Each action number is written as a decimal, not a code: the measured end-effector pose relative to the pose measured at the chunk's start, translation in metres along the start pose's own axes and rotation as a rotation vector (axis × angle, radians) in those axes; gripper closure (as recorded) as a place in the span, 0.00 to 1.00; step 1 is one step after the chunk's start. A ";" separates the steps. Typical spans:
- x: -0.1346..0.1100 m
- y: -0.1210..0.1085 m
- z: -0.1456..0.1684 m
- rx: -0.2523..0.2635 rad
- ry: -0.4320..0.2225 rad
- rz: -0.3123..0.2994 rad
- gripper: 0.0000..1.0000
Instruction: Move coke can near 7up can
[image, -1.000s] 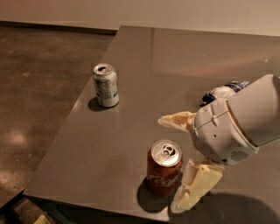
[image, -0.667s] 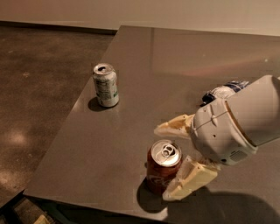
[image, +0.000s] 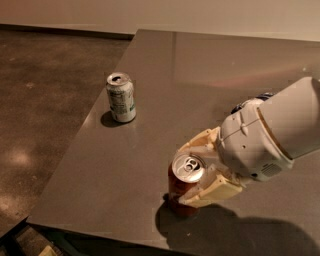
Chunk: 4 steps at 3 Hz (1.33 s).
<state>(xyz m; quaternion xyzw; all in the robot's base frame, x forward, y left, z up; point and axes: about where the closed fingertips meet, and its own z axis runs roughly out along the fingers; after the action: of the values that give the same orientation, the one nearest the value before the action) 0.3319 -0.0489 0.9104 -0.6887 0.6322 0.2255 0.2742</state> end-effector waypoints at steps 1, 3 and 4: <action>-0.011 -0.029 -0.010 0.053 0.010 0.022 0.95; -0.049 -0.110 -0.005 0.122 -0.012 0.105 1.00; -0.064 -0.135 0.013 0.120 -0.019 0.140 1.00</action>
Offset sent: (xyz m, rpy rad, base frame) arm 0.1214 0.0349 0.0602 0.0299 -0.0573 -0.1855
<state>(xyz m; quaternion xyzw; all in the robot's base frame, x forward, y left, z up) 0.4602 0.0141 0.9548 -0.6229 0.6886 0.2126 0.3044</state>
